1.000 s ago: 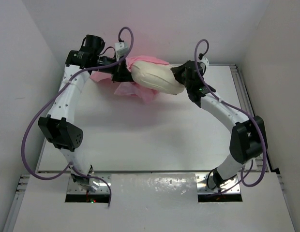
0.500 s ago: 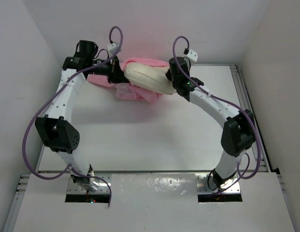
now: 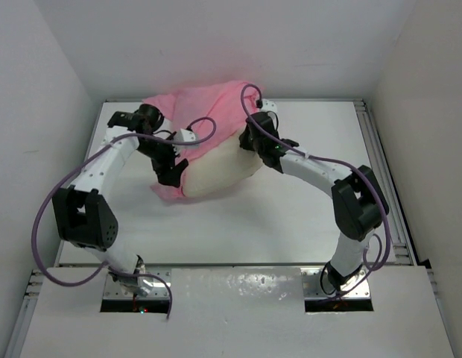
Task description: Put the pillow into the pillowcase
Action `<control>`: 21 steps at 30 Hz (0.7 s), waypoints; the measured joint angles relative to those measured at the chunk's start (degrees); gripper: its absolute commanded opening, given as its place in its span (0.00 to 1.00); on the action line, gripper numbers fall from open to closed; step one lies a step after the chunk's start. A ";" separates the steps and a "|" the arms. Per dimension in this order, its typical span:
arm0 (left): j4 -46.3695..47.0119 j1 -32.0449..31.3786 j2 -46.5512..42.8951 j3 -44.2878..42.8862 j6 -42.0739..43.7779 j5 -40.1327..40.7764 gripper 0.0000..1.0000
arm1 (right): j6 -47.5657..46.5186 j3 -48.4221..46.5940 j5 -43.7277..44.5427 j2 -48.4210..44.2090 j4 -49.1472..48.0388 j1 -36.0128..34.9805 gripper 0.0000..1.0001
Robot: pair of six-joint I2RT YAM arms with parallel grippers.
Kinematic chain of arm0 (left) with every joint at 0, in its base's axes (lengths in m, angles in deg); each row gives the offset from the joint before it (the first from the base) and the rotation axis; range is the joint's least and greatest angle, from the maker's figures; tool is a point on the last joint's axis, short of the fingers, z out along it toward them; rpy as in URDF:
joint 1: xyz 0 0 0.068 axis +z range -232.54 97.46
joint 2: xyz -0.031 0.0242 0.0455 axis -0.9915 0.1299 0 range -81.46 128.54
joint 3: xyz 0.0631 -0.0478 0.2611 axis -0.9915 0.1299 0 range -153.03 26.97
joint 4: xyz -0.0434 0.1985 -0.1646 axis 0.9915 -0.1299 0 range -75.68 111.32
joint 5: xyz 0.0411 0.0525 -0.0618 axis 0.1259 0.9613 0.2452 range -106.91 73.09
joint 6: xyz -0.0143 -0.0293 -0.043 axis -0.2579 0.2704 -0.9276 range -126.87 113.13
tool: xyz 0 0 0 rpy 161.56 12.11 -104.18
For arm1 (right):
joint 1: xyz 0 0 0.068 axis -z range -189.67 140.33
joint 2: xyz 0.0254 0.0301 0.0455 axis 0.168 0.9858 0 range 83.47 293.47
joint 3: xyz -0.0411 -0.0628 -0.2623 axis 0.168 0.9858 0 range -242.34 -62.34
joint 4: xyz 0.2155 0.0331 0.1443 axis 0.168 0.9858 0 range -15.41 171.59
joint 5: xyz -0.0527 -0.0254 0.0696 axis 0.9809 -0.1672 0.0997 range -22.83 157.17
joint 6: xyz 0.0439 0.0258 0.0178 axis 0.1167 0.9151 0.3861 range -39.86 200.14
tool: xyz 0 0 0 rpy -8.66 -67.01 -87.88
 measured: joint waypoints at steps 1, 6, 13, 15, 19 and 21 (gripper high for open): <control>0.57 -0.20 -1.31 -0.35 0.07 0.76 0.84 | -0.39 0.59 -1.90 0.46 -0.31 -0.09 0.00; 10.71 -0.87 -6.64 -2.34 -4.76 4.15 0.92 | -1.18 2.82 -8.92 1.07 -1.79 0.52 0.00; 31.04 -8.07 2.62 -2.38 -16.48 14.38 0.97 | -1.18 4.55 -14.84 1.07 -3.45 1.92 0.00; 35.54 -9.46 7.45 -2.36 -18.75 16.24 0.98 | -1.16 5.01 -15.58 1.07 -3.58 1.99 0.00; 41.33 -11.26 14.64 -2.56 -21.94 19.06 0.79 | -1.11 6.10 -17.00 0.92 -3.93 2.01 0.00; 41.79 -11.58 16.92 -3.58 -23.37 19.15 0.49 | -1.01 6.73 -17.27 0.90 -3.87 2.08 0.00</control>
